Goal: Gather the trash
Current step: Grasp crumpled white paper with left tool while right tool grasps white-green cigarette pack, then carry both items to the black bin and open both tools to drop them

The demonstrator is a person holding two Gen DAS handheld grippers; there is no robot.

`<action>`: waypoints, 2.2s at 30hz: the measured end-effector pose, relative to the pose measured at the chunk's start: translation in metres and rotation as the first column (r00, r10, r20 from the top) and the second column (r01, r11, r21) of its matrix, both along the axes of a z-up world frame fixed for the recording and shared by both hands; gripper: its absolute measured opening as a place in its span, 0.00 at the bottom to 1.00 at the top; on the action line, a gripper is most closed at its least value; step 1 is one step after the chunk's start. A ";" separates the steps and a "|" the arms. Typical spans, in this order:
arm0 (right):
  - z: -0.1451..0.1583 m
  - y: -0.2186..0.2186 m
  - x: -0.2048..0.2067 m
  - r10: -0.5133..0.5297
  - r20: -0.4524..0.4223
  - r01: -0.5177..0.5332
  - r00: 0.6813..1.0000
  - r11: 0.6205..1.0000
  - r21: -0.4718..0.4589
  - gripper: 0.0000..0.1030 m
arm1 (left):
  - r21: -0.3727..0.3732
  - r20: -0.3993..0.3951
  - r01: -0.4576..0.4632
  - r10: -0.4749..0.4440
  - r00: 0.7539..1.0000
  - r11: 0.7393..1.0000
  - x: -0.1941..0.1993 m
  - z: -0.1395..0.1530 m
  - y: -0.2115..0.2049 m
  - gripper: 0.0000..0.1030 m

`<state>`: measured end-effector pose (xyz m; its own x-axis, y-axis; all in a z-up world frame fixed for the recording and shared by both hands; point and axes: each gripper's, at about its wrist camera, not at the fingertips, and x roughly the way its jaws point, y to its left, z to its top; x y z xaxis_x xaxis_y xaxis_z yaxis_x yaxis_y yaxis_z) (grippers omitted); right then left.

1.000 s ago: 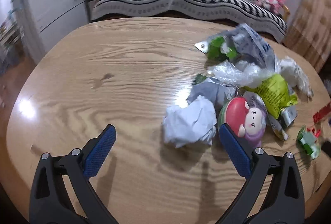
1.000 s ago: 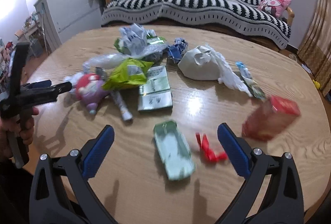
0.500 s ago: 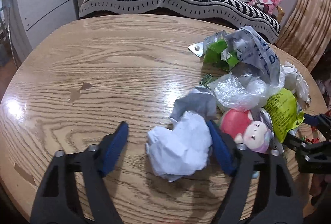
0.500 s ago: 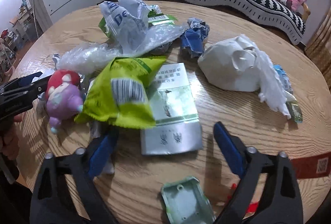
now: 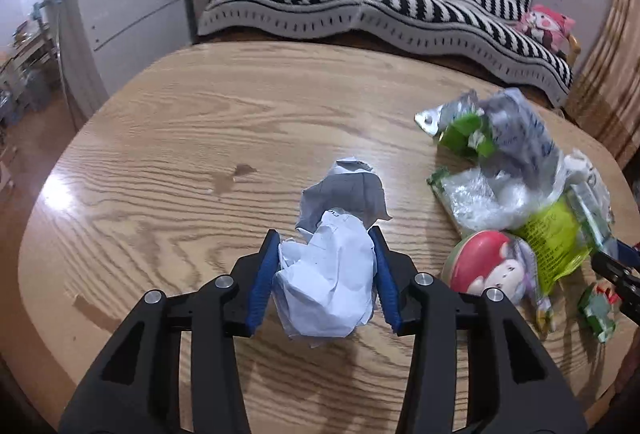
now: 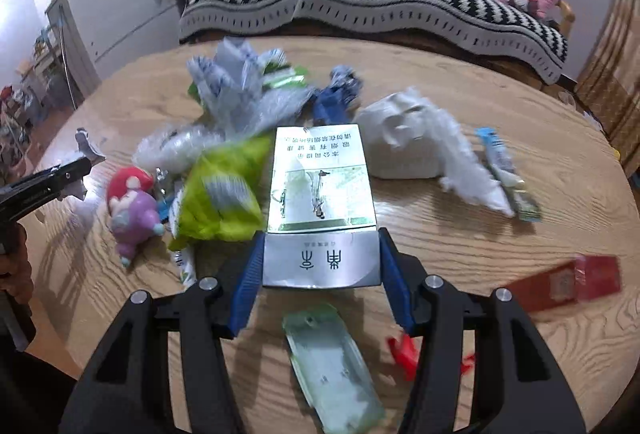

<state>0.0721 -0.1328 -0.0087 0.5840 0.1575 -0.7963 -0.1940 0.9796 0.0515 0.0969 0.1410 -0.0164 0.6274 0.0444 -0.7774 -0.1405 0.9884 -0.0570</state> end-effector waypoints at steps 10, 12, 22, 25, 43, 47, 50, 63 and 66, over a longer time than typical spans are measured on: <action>0.068 -0.088 -0.085 -0.124 0.149 0.121 0.981 0.992 0.029 0.53 | -0.010 0.126 0.188 -0.186 0.975 0.982 -0.029 0.046 -0.109 0.43; 0.077 -0.124 -0.104 -0.179 0.167 0.177 0.970 0.984 0.032 0.53 | -0.032 0.138 0.281 -0.274 0.952 0.959 -0.035 0.051 -0.157 0.43; 0.068 -0.345 -0.217 -0.578 0.130 0.577 0.806 0.815 0.051 0.53 | -0.059 0.179 0.651 -0.634 0.753 0.757 -0.089 0.057 -0.387 0.43; 0.050 -0.406 -0.256 -0.688 0.089 0.685 0.720 0.726 0.063 0.53 | -0.070 0.188 0.737 -0.716 0.672 0.672 -0.113 0.054 -0.454 0.43; -0.083 -0.571 -0.390 -0.829 -0.220 0.856 0.514 0.514 0.062 0.53 | -0.107 -0.029 0.955 -0.961 0.276 0.277 -0.224 -0.079 -0.725 0.43; -0.085 -0.581 -0.392 -0.838 -0.227 0.867 0.496 0.491 0.080 0.53 | -0.105 -0.067 0.958 -0.963 0.260 0.265 -0.223 -0.100 -0.747 0.43; -0.084 -0.585 -0.392 -0.844 -0.225 0.873 0.487 0.479 0.092 0.53 | -0.124 -0.078 0.958 -0.965 0.249 0.257 -0.220 -0.106 -0.754 0.46; -0.091 -0.596 -0.372 -0.848 -0.236 0.879 0.475 0.467 0.094 0.53 | -0.124 -0.052 0.964 -0.971 0.232 0.237 -0.225 -0.100 -0.755 0.73; -0.090 -0.594 -0.370 -0.845 -0.238 0.877 0.480 0.472 0.091 0.61 | -0.121 -0.041 0.964 -0.971 0.235 0.238 -0.227 -0.094 -0.754 0.77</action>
<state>-0.2979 -0.7268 -0.0989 0.3900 -0.2184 -0.8946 0.7677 0.6135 0.1849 -0.1304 -0.6127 -0.1101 0.0909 -0.5905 -0.8019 0.9123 0.3722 -0.1707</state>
